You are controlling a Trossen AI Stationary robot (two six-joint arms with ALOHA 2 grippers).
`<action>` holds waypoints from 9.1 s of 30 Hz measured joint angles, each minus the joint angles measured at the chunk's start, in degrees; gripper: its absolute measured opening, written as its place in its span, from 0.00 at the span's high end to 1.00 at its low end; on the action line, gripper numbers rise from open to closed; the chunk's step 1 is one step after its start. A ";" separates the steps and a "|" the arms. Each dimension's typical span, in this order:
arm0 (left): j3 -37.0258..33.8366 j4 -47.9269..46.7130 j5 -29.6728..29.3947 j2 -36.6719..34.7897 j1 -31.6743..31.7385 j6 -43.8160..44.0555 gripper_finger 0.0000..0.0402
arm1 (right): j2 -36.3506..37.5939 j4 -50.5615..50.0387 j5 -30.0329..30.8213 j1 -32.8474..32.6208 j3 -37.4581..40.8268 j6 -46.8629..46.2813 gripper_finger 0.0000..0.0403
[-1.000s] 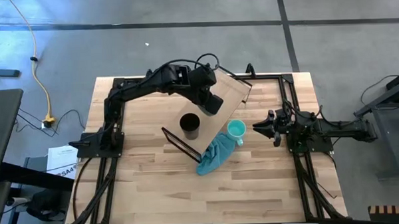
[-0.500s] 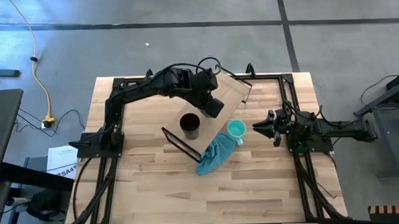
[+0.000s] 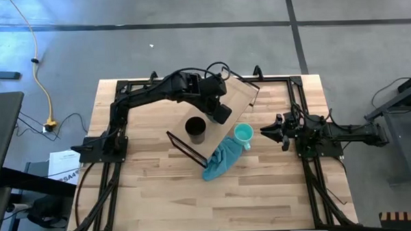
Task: Stack small to large cups/mugs on shelf
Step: Put the green cup on the shelf
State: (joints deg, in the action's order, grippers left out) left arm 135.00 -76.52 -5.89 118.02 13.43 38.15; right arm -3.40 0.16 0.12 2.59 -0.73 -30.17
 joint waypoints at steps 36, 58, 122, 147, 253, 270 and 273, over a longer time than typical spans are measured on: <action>0.04 0.19 2.23 1.53 0.04 -0.16 1.00 | -0.02 -0.09 -0.31 0.00 0.00 0.52 0.78; 0.00 0.01 4.65 1.53 0.04 -0.53 0.99 | -0.02 -0.11 -0.31 0.01 0.00 2.14 0.78; -0.04 0.42 7.80 1.55 0.04 -3.89 0.96 | -0.01 -0.11 -0.31 0.00 0.00 2.16 0.78; 0.00 2.31 6.97 1.55 0.04 -4.46 0.70 | -0.01 -0.11 -0.31 0.01 0.00 2.14 0.78; -4.94 12.14 7.39 1.55 3.16 -9.42 0.68 | -0.01 -0.11 -0.31 0.01 0.00 1.51 0.78; -4.94 12.10 7.82 1.55 3.87 -9.57 0.68 | -0.02 -0.11 -0.31 0.01 0.00 0.21 0.78; -4.94 12.10 8.30 1.55 3.82 -9.62 0.68 | -0.02 -0.11 -0.31 0.00 0.00 0.48 0.78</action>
State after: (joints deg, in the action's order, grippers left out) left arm 130.06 -64.42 2.41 119.57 17.26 28.53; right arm -3.42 0.05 -0.19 2.59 -0.73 -29.69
